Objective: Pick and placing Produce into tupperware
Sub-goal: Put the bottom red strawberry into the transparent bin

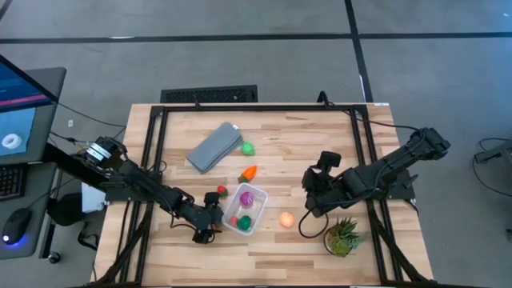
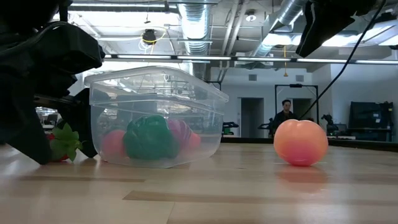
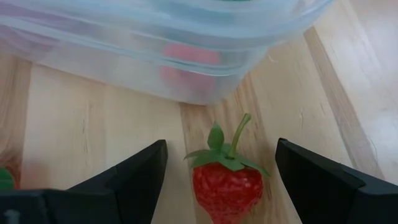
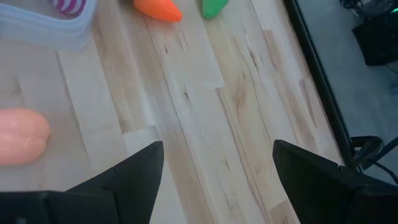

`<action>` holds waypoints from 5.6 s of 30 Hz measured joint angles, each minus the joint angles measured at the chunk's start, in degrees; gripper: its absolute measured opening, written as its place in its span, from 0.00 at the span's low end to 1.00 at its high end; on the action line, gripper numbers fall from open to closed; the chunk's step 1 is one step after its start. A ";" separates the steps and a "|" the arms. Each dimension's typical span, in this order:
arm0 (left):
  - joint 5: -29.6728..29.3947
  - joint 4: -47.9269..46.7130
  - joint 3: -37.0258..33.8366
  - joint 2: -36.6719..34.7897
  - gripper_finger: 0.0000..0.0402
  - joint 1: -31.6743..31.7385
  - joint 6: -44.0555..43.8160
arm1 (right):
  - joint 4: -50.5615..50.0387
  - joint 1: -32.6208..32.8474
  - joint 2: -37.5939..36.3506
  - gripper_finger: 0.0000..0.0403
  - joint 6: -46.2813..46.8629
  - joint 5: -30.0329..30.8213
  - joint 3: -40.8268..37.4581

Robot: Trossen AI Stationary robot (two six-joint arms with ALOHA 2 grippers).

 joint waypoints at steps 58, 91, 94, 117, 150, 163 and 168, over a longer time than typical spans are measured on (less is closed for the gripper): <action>-0.45 -8.59 -0.14 -8.28 0.54 0.05 -3.07 | 0.13 -0.09 0.00 0.81 0.46 0.10 0.00; 0.78 -3.02 -0.73 -2.86 0.46 0.07 -2.42 | 0.42 -0.02 0.00 0.81 0.49 0.09 0.00; 0.78 -3.33 -0.73 -2.86 0.44 0.07 -2.44 | 0.42 -0.02 0.00 0.81 0.50 0.08 0.00; 1.42 -25.31 8.10 -2.86 0.58 0.47 1.32 | 0.42 -0.02 0.00 0.81 0.44 -0.06 0.00; 0.89 -26.13 8.58 -2.86 0.35 0.81 0.38 | 0.42 -0.02 0.00 0.81 0.42 -0.06 0.00; -5.20 -40.21 15.16 -9.02 0.34 0.78 -0.49 | 0.42 -0.02 0.00 0.81 0.42 -0.07 0.00; -8.80 -41.45 15.93 -16.61 0.34 -0.50 -0.93 | 0.40 -0.02 0.00 0.81 0.42 -0.06 0.00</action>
